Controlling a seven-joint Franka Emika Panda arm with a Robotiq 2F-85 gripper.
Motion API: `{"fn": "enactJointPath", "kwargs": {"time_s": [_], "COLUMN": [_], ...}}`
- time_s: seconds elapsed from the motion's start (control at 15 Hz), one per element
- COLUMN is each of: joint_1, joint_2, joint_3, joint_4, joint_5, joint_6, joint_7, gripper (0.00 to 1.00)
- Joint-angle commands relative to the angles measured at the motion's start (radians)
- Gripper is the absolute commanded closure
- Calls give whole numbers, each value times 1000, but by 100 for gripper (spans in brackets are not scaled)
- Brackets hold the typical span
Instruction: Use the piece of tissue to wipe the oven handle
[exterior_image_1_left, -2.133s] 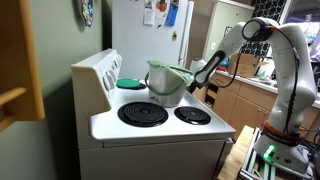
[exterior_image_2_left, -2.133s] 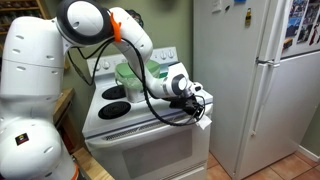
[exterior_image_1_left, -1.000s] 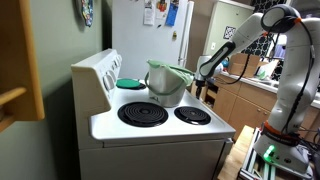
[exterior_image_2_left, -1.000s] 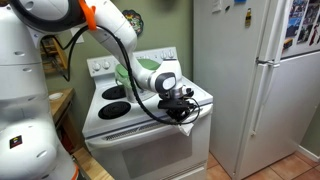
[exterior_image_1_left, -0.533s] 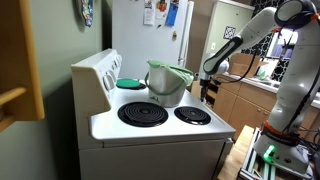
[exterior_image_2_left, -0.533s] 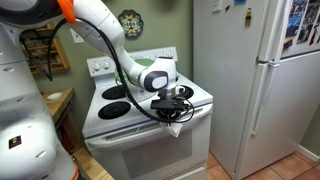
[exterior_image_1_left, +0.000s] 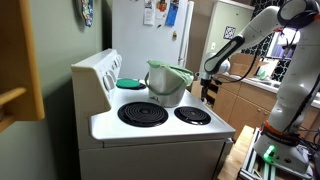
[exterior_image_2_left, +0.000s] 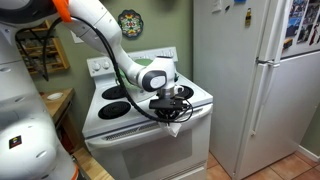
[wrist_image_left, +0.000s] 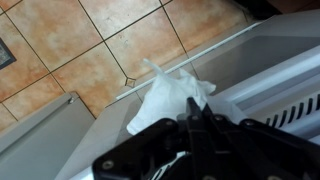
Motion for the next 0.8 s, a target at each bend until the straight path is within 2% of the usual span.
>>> {"fn": "enactJointPath", "kwargs": {"time_s": [0.0, 0.33, 0.73], "joint_1": [18, 25, 83], "joint_2": [-44, -126, -161], "joint_3": [-8, -25, -9], "joint_4": [-29, -62, -120], "joint_5": [108, 91, 89], "joint_6": [-92, -277, -389], "joint_7": [-136, -164, -235], "gripper": [96, 96, 97]}}
